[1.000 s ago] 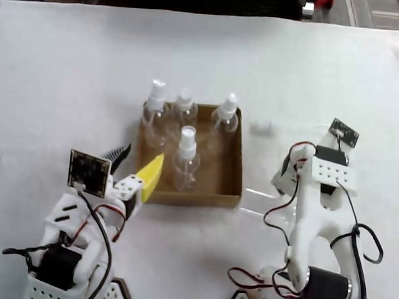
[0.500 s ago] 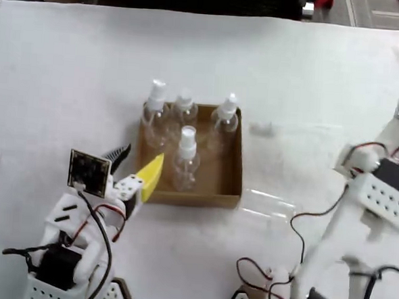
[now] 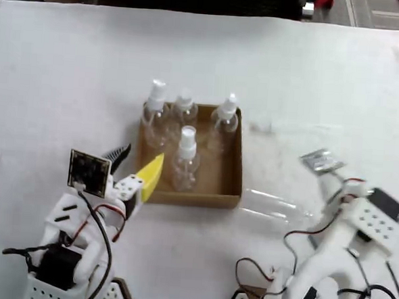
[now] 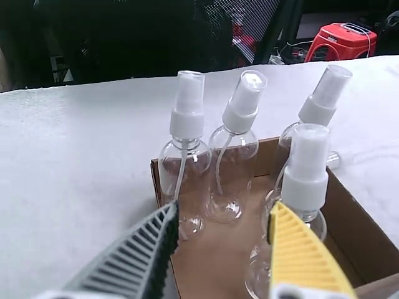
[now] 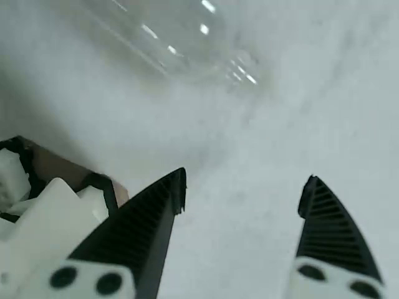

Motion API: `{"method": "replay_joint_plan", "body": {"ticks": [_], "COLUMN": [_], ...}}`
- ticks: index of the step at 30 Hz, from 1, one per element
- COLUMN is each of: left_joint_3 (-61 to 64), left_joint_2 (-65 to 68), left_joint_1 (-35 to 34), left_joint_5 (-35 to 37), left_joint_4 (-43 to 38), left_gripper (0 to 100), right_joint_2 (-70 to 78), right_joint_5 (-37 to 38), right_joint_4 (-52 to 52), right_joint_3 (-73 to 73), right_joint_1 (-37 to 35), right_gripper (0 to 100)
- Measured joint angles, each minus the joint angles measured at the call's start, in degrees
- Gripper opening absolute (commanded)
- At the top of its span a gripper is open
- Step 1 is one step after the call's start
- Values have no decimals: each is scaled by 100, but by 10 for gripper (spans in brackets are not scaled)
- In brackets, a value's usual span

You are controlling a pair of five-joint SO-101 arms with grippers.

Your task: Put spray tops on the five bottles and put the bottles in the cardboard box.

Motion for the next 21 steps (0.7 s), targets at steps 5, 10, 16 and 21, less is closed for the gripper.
{"method": "replay_joint_plan", "body": {"ticks": [5,10,16,21], "left_joint_3": [0,0,0,0], "left_joint_2": [0,0,0,0], "left_joint_1": [0,0,0,0], "left_joint_5": [0,0,0,0], "left_joint_4": [0,0,0,0], "left_gripper": [221,221,221,221], "right_joint_2": [0,0,554,1398], "right_joint_5": [-185,-387,-580,-2110], "right_joint_4": [-809,-1741,-2699,-3411], "right_joint_3": [519,642,624,97], "right_joint_1": [-413,-457,-642,-642], "right_gripper": [269,269,269,271]}}
